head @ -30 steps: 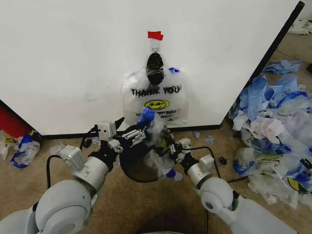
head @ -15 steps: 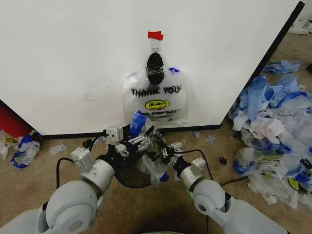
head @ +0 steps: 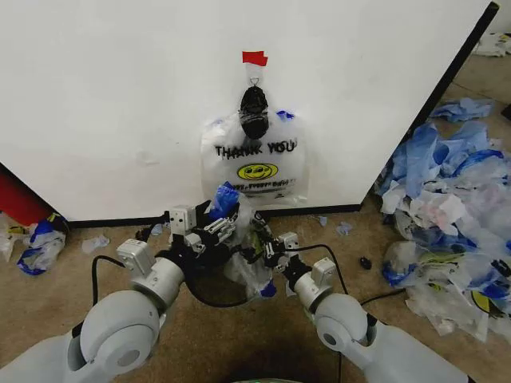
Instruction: Pick up the garbage bag from the wall and place it over the trash bin.
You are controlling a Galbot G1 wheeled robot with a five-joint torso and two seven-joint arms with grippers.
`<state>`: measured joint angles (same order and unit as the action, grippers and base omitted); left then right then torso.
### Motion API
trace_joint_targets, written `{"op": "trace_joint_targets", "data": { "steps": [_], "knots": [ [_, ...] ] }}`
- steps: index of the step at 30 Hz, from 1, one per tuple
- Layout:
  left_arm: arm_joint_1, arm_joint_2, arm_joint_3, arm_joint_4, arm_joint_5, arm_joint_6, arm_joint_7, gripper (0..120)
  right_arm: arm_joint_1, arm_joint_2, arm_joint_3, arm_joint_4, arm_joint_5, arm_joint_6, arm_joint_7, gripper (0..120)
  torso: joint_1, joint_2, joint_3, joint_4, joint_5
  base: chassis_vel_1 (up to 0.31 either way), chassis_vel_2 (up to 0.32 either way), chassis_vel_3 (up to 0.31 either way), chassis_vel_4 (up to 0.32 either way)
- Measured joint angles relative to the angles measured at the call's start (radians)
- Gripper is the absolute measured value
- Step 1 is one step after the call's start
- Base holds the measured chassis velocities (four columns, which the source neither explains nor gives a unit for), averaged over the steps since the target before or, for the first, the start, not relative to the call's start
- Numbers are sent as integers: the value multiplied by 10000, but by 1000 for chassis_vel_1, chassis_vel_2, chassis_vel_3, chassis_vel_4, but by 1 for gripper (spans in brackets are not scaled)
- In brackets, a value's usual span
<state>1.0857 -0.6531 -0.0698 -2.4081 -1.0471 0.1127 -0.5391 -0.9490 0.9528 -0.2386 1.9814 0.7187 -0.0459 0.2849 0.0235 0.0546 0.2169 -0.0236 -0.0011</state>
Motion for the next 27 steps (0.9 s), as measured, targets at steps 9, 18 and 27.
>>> {"op": "trace_joint_targets", "data": {
  "steps": [9,18,27],
  "knots": [
    [66,116,-54,-80,-123,3,25,29,-52,-31,38,21,48,1,41,0,0,0,0,0,0,0,0,0,0],
    [134,168,-69,-103,-149,16,-22,0,-193,-147,232,102,74,55,20,0,0,0,0,0,-1,0,0,0,0],
    [270,232,-35,-154,-80,60,-51,0,-376,-229,417,115,77,217,-96,0,0,0,0,-1,-1,0,0,0,0]
  ]
}}
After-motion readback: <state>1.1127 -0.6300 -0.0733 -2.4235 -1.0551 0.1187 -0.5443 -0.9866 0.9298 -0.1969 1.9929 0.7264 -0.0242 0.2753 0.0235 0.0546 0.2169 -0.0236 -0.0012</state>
